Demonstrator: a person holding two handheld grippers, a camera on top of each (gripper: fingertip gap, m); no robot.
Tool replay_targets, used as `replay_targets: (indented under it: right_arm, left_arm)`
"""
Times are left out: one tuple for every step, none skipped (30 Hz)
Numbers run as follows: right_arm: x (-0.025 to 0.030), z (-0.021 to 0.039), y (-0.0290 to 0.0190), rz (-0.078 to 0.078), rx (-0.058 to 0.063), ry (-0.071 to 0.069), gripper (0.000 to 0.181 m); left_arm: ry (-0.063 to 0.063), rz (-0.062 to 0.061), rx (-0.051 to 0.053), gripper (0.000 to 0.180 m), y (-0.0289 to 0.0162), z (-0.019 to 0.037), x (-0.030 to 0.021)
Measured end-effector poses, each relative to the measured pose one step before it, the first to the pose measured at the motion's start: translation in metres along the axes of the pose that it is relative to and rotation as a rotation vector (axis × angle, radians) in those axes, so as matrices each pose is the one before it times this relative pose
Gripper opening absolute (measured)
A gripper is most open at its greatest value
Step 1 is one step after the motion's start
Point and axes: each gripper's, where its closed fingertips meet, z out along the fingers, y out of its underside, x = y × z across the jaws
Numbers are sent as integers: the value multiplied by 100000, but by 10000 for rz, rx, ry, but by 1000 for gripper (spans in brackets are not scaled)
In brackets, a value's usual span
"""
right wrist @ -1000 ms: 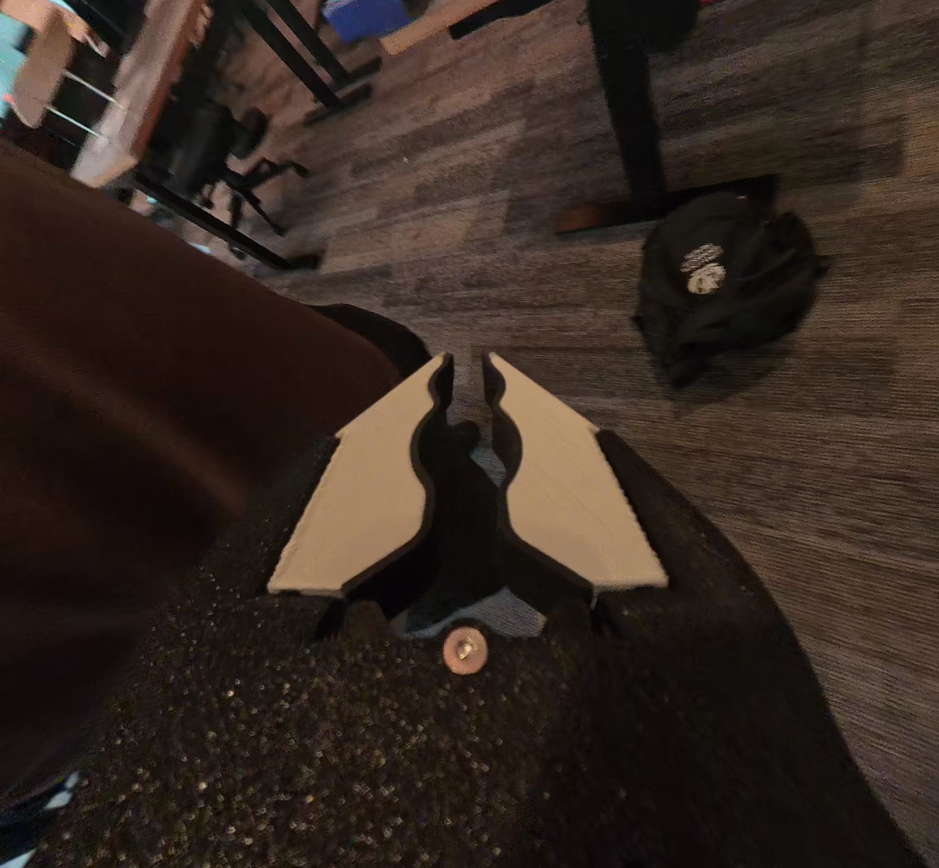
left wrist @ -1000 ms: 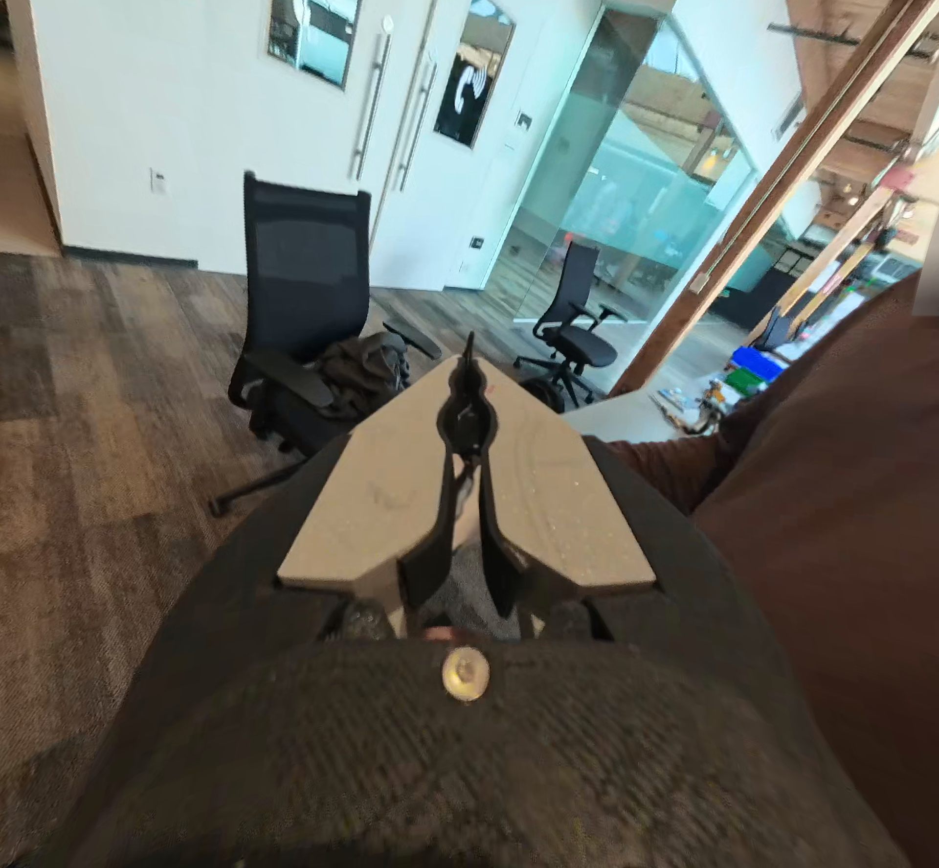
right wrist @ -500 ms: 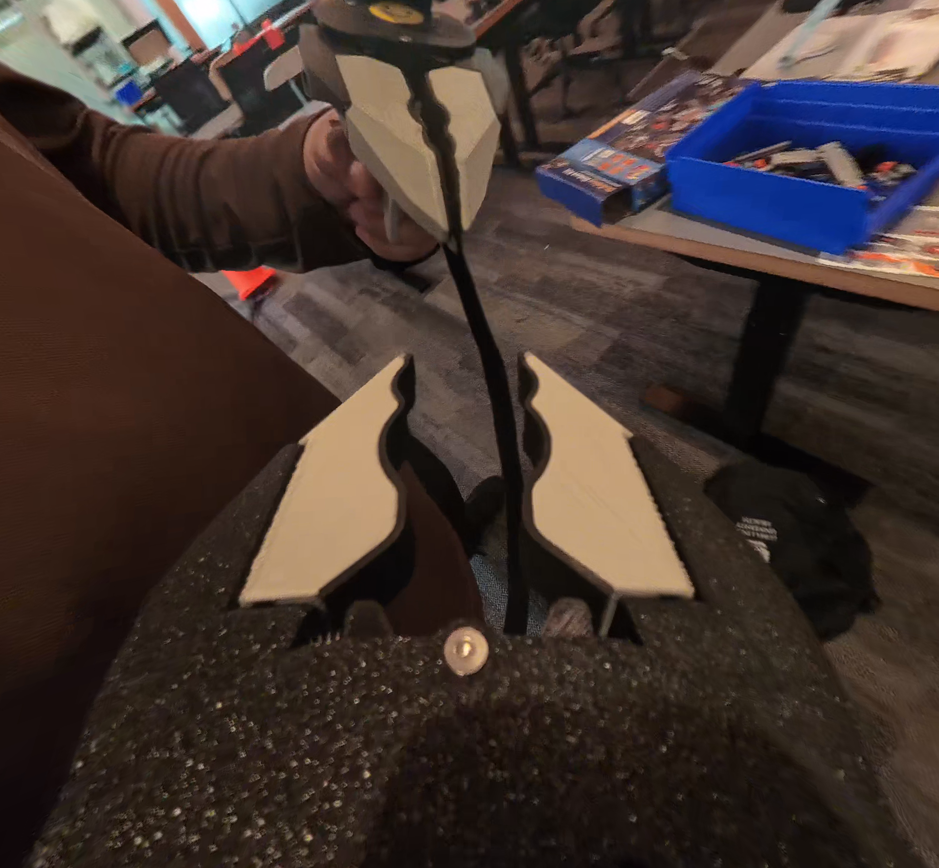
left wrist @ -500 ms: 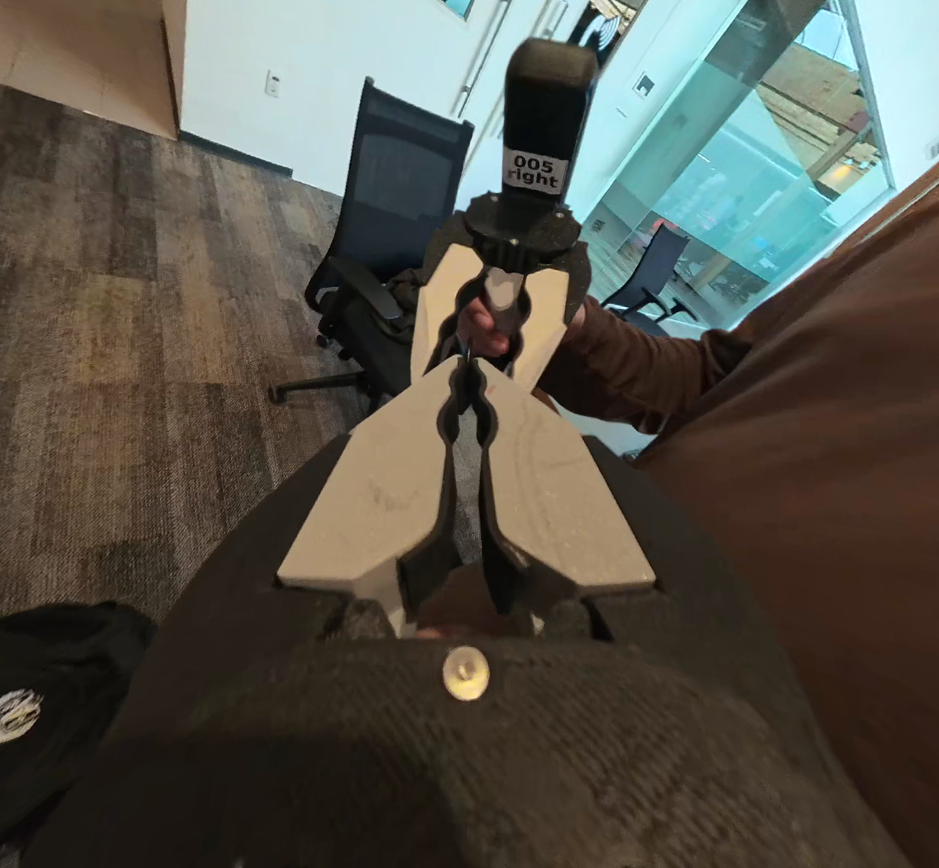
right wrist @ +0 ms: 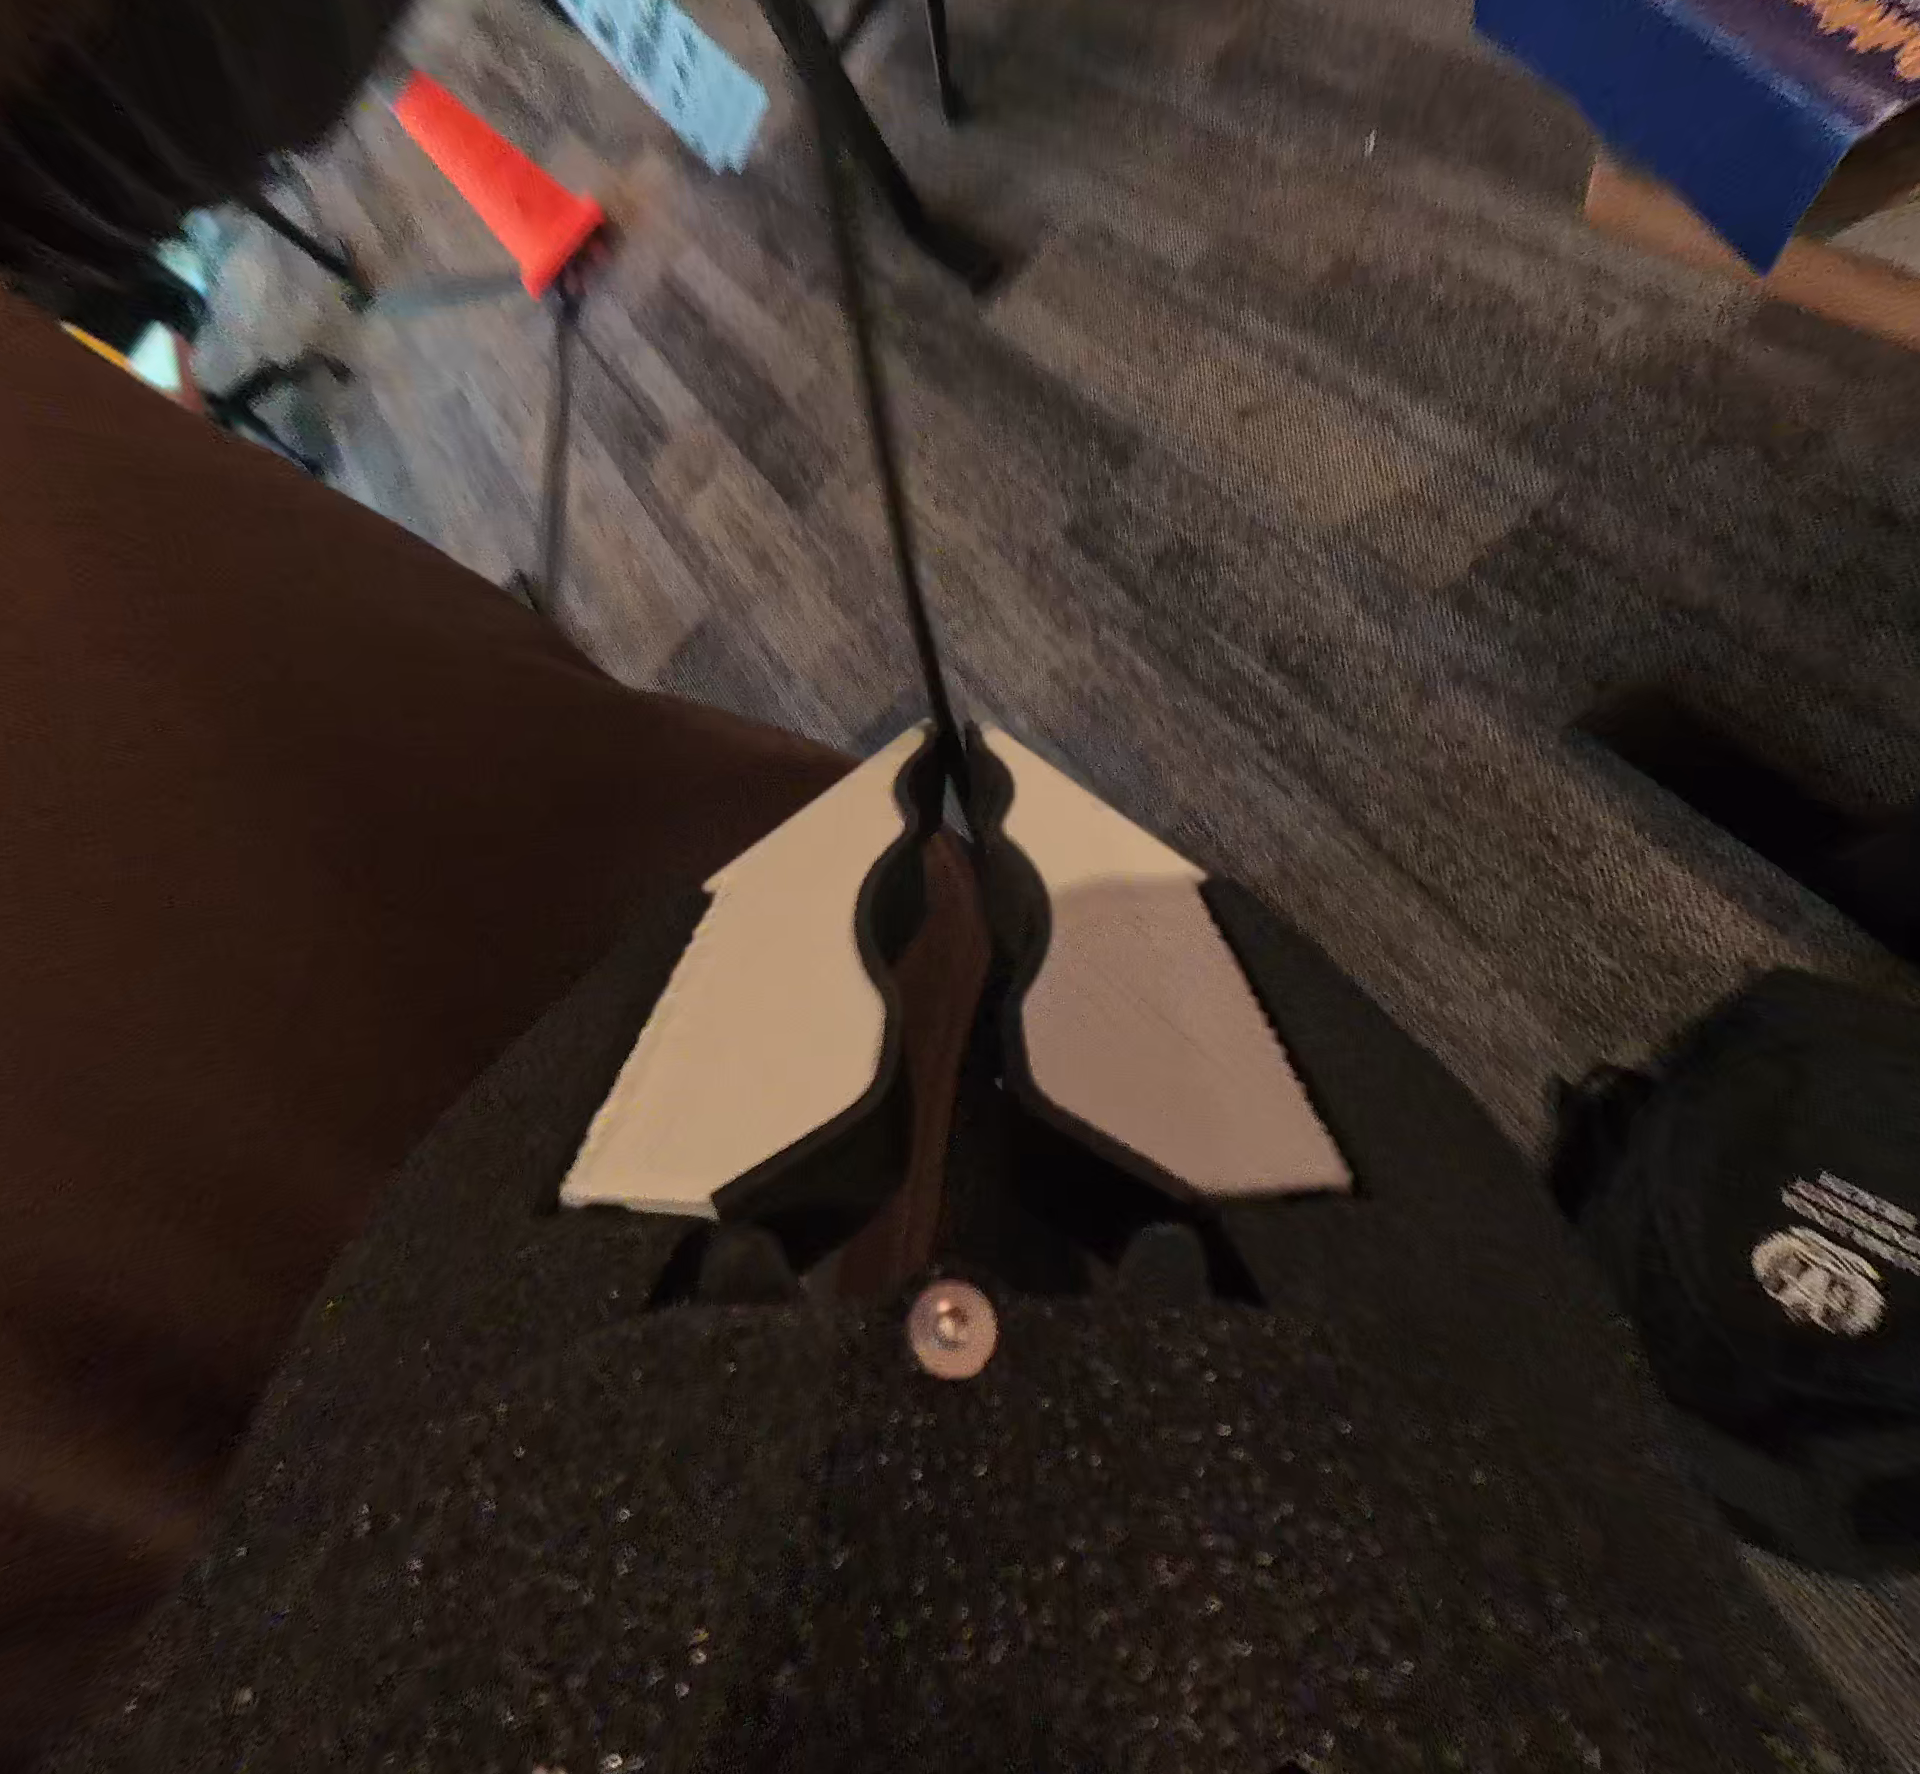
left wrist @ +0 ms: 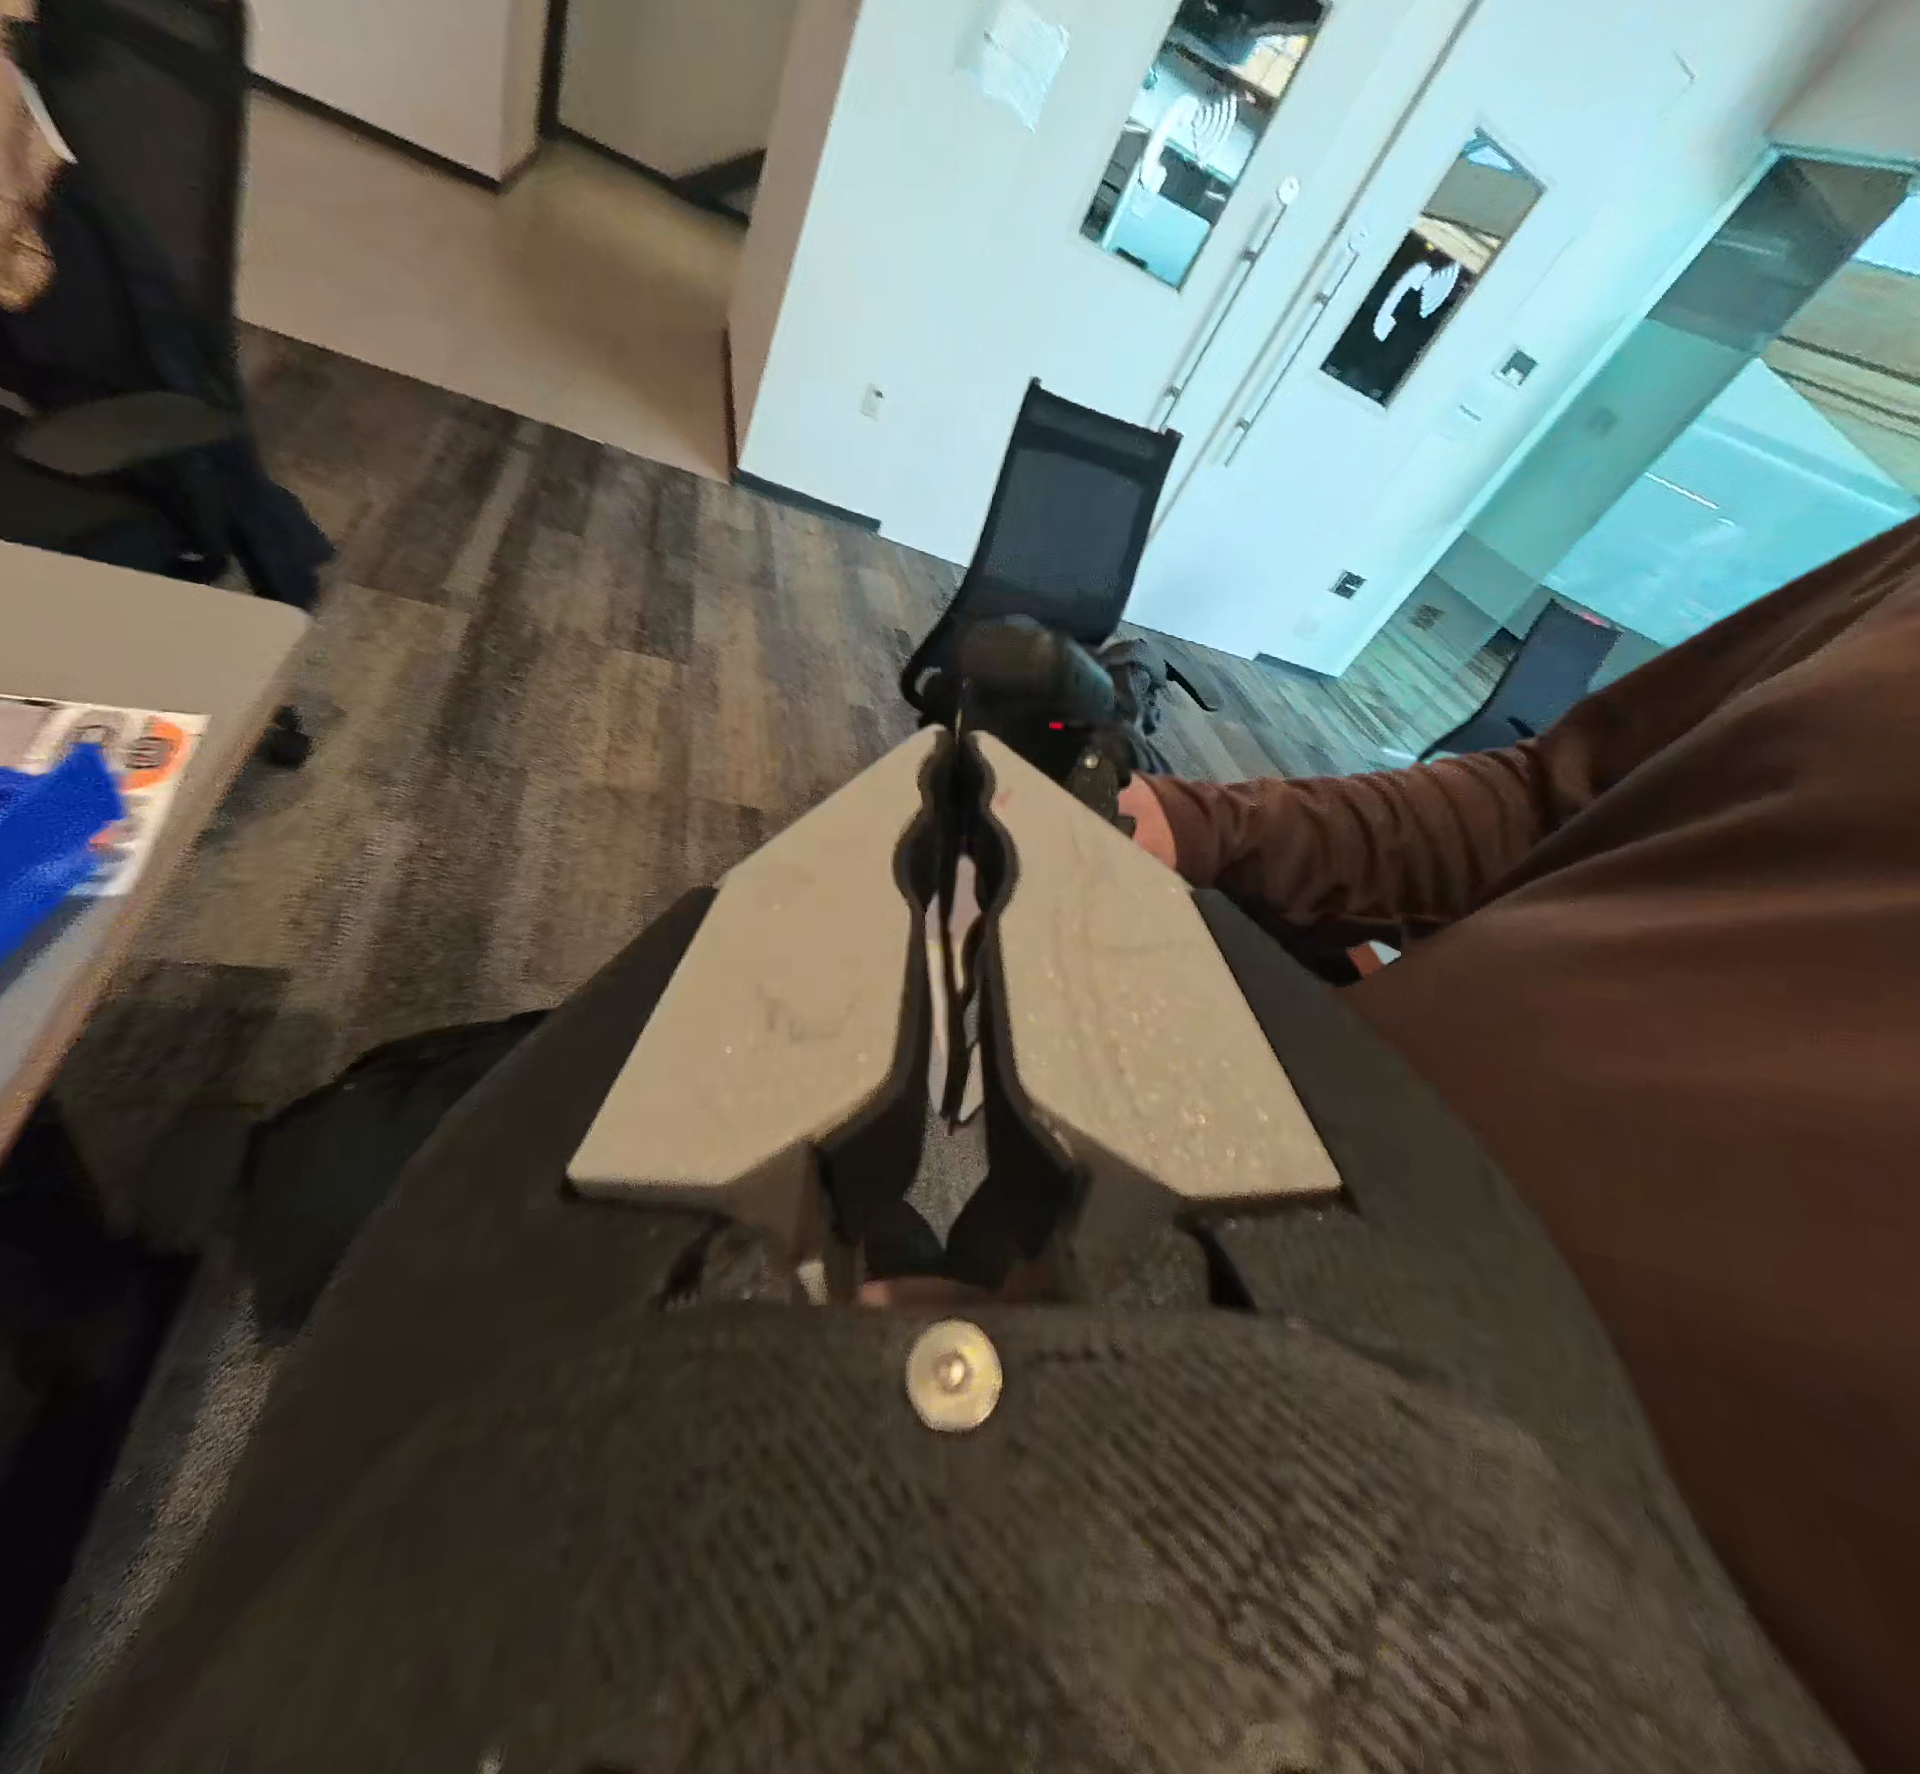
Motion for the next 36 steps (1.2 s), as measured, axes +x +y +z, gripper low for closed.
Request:
replay_targets:
  right_arm:
    - [431, 1173, 88, -9, -419, 100, 1]
    - [461, 1034, -19, 60, -333, 69, 1]
    - [535, 868, -132, 111, -266, 45, 1]
    - [438, 428, -163, 126, -234, 35, 2]
    - [423, 258, -541, 57, -128, 84, 4]
    - [182, -123, -1079, -65, 96, 96, 8]
    - [-142, -439, -1641, -156, 288, 8, 11]
    - [-500, -575, -1918, -218, 380, -105, 12]
    - [-630, -531, -2009, -264, 431, -158, 16]
    - [-872, -371, -2197, -303, 434, -240, 22]
    - [-1012, -154, -2052, -339, 384, -308, 26]
    - [-996, 163, -1776, -310, 319, -337, 28]
    - [-839, 528, -1416, -213, 226, -331, 31]
    - [-712, 685, -965, -147, 94, -257, 32]
    - [-396, 798, -465, -175, -19, -96, 31]
    - [-286, 775, -37, -199, -102, -68, 28]
    - [-227, 678, 317, -164, -152, -82, 19]
    - [-153, 568, 599, -61, -168, -66, 10]
    - [-136, 363, 839, 47, -197, -40, 2]
    - [20, 240, 1068, 123, -225, 37, 0]
    - [206, 129, 1240, 180, -233, 157, 0]
    - [189, 53, 1395, 191, -235, 187, 0]
    - [99, -2, 1491, 203, -226, 151, 0]
    - [109, -93, 1493, 232, -165, 143, 0]
    - [226, -129, 1549, 260, -120, 166, 0]
    - [406, -55, 1713, 315, -118, 206, 0]
    - [407, -383, 1475, 330, -34, 194, 0]
    - [296, -631, 1077, 314, 156, 139, 2]
    - [176, -956, 608, 285, 353, 106, 7]
    - [134, -1270, 174, 233, 493, 120, 10]
    - [116, -1540, -184, 167, 577, 142, 15]
    - [-35, -1822, -524, 87, 657, 204, 21]
    - [116, -1915, -859, 2, 709, 266, 27]
    - [29, -2020, -1105, -68, 714, 228, 31]
    - [-95, -2050, -1230, -128, 670, 156, 34]
    - [-167, -1945, -1268, -172, 598, 76, 37]
  left_arm:
    - [-211, 95, 141, 0, -580, -1839, -534]
    - [-285, 130, 181, 0, -545, -1711, -637]
    - [-193, 60, 161, 0, -457, -1546, -506]
    - [-108, 0, 185, 0, -350, -1373, -394]
    - [-97, -43, 130, 0, -193, -1101, -233]
    - [-154, -46, 14, 0, 147, -984, -375]
    - [-116, -56, -140, 0, 526, -742, -289]
    - [-96, -54, -201, 0, 765, -490, -175]
    - [-95, -31, -140, 0, 773, -301, -111]
    - [14, -67, -166, 0, 786, -181, 120]
    - [-5, -54, -177, 0, 761, -141, 97]
    - [-46, -50, -98, 0, 547, -85, -7]
    - [72, -122, -5, 0, 271, 4, 137]
    - [205, -170, 77, 0, 77, 94, 372]
    - [231, -154, 32, 0, 29, 241, 475]
    - [124, -10, -81, 0, 168, 300, 368]
    - [-15, 129, -127, 0, 137, 304, 163]
    - [-23, 145, -95, 0, 21, 233, 101]
    - [55, 59, 51, 0, -221, 129, 131]
    - [105, -53, 157, 0, -414, 123, 18]
    - [114, -111, 164, 0, -476, 112, -36]
    - [122, -115, 110, 0, -444, 143, -87]
    - [125, -59, 71, 0, -431, 241, -61]
    - [98, -5, 35, 0, -422, 295, -96]
    - [76, 18, -32, 0, -334, 420, -110]
    - [51, 69, -45, 0, -344, 552, -108]
    - [64, 76, -71, 0, -338, 636, -8]
    - [89, 49, -76, 0, -289, 855, 58]
    - [135, 36, -94, 0, -246, 902, 248]
    - [160, 38, -167, 0, -108, 1075, 400]
    - [147, 39, -243, 0, 95, 1268, 335]
    - [159, 33, -304, 0, 203, 1397, 402]
    - [192, 29, -324, 0, 273, 1543, 479]
    - [178, 28, -316, 0, 202, 1667, 437]
    - [205, 55, -282, 0, 60, 1718, 590]
    - [290, 62, -280, 0, -15, 1884, 767]
